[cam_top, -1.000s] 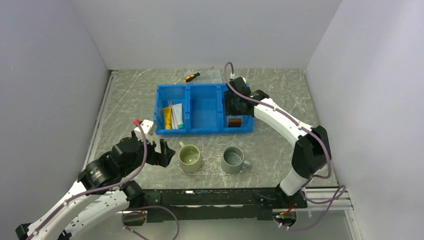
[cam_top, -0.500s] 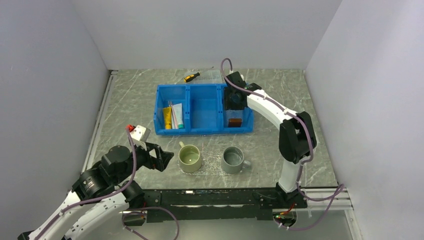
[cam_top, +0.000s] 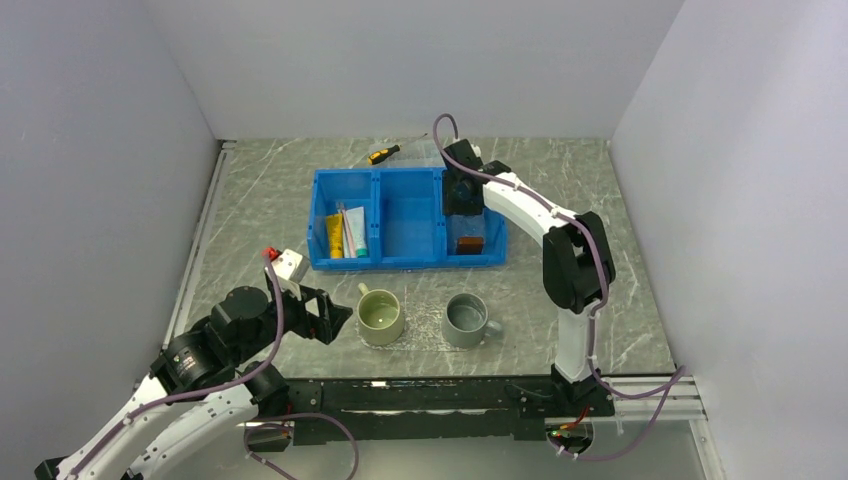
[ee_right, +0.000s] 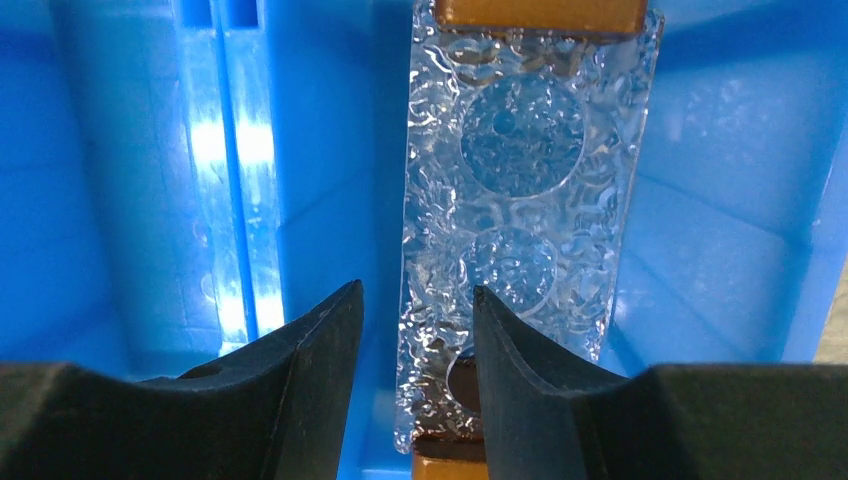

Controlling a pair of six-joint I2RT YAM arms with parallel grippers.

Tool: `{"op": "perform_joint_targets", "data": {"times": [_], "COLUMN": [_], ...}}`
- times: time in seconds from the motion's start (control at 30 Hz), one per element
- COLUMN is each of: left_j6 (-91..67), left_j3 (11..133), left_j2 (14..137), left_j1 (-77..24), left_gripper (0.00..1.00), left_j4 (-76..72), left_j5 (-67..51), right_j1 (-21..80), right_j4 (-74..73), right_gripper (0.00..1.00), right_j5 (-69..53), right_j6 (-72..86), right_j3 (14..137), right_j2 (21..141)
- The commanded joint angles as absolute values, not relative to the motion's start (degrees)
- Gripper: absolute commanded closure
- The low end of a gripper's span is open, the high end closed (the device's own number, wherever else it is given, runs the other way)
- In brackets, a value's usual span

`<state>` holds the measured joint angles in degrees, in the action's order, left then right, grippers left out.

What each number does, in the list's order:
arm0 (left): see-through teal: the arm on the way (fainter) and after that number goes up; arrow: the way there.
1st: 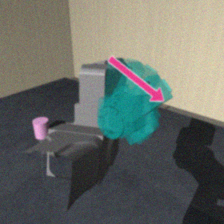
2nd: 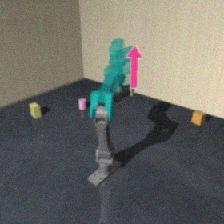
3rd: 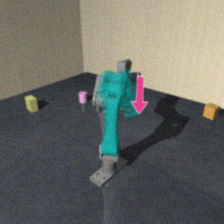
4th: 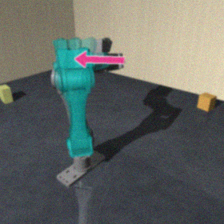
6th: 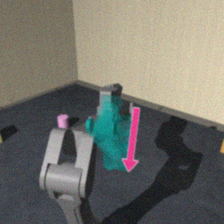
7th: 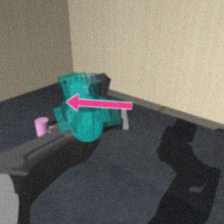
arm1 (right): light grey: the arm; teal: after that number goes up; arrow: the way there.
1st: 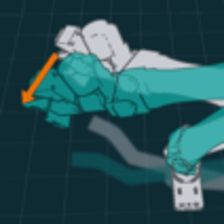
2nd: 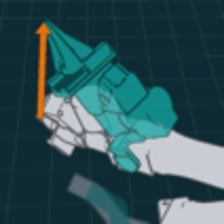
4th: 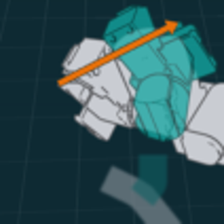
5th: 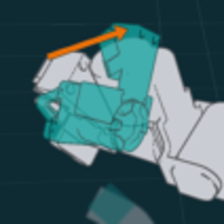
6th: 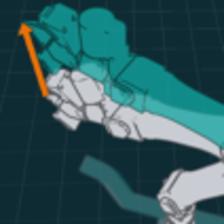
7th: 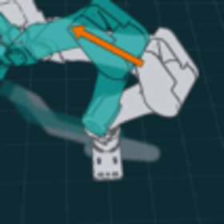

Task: Prepare toiletry sets of a toothbrush and toothpaste on the tray

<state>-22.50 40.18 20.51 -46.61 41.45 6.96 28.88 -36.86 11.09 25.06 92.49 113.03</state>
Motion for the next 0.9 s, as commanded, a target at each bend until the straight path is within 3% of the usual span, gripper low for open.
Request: {"op": "perform_joint_targets", "data": {"times": [0.0, 0.47, 0.87], "left_j6": [-21.4, -21.2, -21.3], "left_j3": [41.4, 41.4, 41.3], "left_j2": [20.6, 20.3, 20.7], "left_j1": [-46.8, -46.8, -46.8], "left_gripper": [0.01, 0.01, 0.01], "left_j4": [40.5, 40.3, 40.4], "left_j5": [6.1, 6.1, 6.2], "right_j1": [28.6, 28.6, 28.6], "right_j4": [-36.9, -35.8, -36.6], "right_gripper": [0.53, 0.59, 0.81], "right_j5": [13.5, 13.6, 13.5], "right_j6": [25.7, 26.5, 26.2], "right_j3": [96.3, 95.6, 96.4], "right_j2": [114.8, 116.8, 116.3]}}
